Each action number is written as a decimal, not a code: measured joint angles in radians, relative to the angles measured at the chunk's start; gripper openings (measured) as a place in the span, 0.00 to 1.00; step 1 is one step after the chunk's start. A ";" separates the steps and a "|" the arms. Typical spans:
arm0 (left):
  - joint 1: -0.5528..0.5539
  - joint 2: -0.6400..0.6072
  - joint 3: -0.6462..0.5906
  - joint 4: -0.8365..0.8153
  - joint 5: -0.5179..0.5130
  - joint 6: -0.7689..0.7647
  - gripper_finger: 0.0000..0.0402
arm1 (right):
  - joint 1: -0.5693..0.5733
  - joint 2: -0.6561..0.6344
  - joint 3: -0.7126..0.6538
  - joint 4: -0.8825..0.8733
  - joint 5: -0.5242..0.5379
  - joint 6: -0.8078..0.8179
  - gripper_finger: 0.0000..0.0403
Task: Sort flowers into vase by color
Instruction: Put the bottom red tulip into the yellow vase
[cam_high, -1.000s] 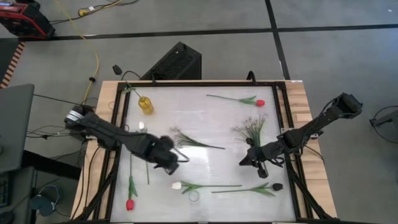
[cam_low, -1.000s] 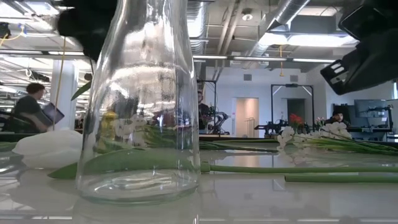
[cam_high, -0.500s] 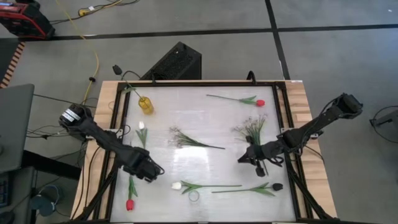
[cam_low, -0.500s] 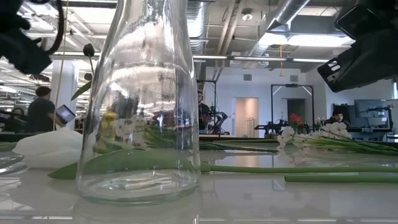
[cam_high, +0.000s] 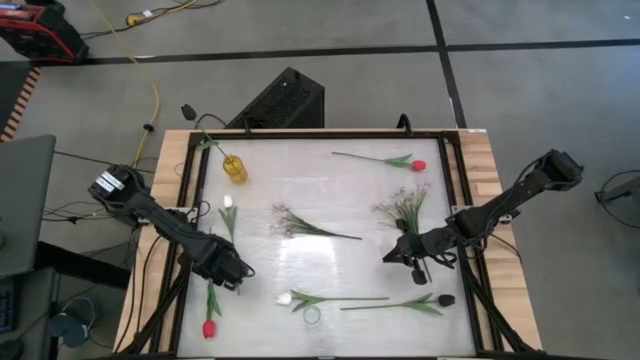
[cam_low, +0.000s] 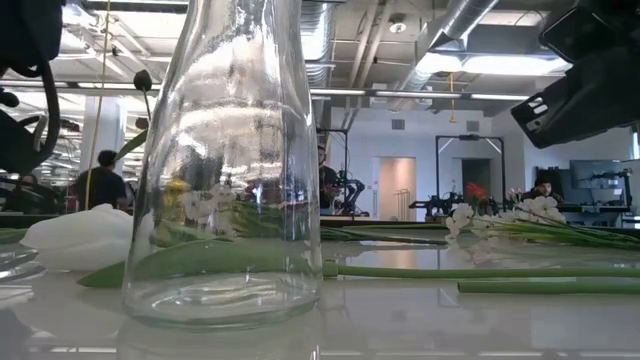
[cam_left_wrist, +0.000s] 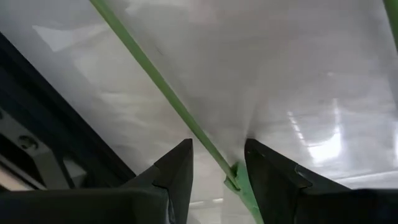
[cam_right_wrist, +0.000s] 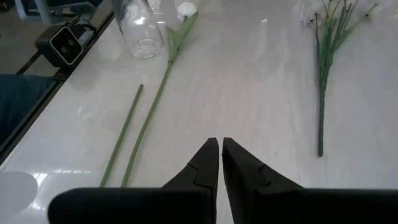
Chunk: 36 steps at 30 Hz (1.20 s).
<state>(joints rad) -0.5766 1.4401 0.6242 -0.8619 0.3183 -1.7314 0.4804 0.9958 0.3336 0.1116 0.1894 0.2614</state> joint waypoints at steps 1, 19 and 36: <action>-0.003 -0.016 -0.014 0.010 -0.005 -0.013 0.34 | 0.003 0.000 0.000 0.000 0.000 0.000 0.13; -0.096 -0.143 -0.113 0.196 -0.138 -0.254 0.01 | 0.005 0.000 0.000 -0.004 0.000 0.003 0.13; -0.083 -0.227 0.267 -0.363 -0.325 -0.240 0.00 | 0.005 0.000 0.000 -0.006 0.000 0.007 0.13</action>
<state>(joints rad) -0.6598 1.2133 0.8915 -1.2249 -0.0066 -1.9717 0.4854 0.9958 0.3336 0.1057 0.1890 0.2683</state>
